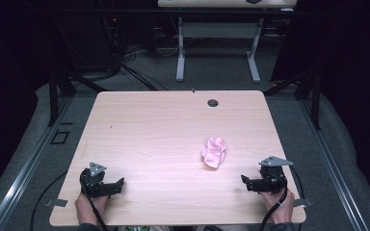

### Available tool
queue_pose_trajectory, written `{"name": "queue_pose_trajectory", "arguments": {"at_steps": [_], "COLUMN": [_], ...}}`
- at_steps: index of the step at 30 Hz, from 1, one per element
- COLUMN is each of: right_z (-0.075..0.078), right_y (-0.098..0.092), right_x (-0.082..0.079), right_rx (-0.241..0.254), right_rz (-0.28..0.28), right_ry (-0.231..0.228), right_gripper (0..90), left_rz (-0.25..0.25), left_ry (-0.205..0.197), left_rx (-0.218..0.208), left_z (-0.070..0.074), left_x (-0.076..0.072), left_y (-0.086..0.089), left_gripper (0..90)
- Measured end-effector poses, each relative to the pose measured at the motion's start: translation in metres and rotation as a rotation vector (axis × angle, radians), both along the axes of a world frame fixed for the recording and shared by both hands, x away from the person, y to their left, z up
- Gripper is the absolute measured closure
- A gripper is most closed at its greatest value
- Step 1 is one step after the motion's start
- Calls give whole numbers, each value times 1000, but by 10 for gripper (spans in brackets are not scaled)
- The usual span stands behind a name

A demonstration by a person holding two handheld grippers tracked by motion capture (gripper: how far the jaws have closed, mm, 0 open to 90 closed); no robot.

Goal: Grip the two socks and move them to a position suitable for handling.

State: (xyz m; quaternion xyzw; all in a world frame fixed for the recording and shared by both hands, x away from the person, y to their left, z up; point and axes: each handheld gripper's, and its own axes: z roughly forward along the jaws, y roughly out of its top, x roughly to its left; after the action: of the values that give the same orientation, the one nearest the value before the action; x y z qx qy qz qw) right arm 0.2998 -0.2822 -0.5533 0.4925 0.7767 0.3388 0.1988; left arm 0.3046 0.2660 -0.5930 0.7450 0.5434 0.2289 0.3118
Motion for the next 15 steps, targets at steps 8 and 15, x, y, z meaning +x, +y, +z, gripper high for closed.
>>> {"name": "queue_pose_trajectory", "arguments": {"at_steps": [8, 15], "right_z": [24, 33], "right_y": [32, 57], "right_x": [24, 66], "right_rx": [39, 85], "right_rz": [97, 189], "right_ry": [-6, 33], "right_gripper": [187, 391], "left_rz": [0, 1], "left_ry": [0, 2], "left_rx": [-1, -1], "left_z": [0, 0], "left_x": [0, 0], "left_y": [0, 0], "left_gripper": [12, 12]}}
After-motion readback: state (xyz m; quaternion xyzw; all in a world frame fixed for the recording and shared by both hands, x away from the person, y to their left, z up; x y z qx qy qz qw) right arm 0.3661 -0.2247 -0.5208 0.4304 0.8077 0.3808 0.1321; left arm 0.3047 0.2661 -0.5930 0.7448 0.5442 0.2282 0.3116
